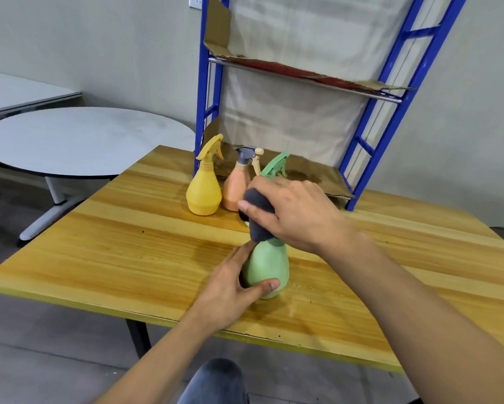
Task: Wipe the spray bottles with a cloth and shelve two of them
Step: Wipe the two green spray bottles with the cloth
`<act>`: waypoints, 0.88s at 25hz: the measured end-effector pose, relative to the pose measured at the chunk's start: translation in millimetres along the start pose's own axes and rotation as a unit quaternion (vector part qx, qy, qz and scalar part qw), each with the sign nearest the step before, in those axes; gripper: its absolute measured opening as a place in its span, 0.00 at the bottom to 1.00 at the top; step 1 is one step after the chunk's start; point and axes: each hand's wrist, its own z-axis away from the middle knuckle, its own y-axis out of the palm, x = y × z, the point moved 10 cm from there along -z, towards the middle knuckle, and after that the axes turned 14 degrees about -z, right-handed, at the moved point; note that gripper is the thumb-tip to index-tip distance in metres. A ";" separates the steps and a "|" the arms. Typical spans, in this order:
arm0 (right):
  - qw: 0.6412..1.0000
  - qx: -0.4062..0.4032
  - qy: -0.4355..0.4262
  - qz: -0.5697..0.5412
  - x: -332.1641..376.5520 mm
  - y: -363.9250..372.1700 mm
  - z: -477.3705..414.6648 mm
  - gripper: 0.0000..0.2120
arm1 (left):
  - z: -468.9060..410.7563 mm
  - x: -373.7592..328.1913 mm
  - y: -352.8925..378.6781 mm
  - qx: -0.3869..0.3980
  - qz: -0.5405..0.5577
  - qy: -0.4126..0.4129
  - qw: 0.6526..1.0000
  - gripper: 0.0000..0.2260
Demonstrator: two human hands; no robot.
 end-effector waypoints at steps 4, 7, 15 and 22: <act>0.980 -0.163 0.075 -0.082 -20.8 -51.2 10.7 0.19 | 1.2 2.1 1.6 0.003 0.003 0.001 1.000 0.38; 0.996 -0.078 0.051 0.013 -27.0 -49.3 18.0 0.21 | 0.3 5.6 3.9 -0.002 0.001 0.001 1.000 0.37; 0.989 -0.138 0.034 -0.037 -32.4 -19.2 29.0 0.18 | -2.3 12.9 6.7 -0.011 0.045 0.001 0.999 0.37; 0.828 -0.352 0.130 -0.417 -88.6 -35.8 62.4 0.10 | -3.5 12.8 9.3 0.002 0.035 0.001 0.999 0.34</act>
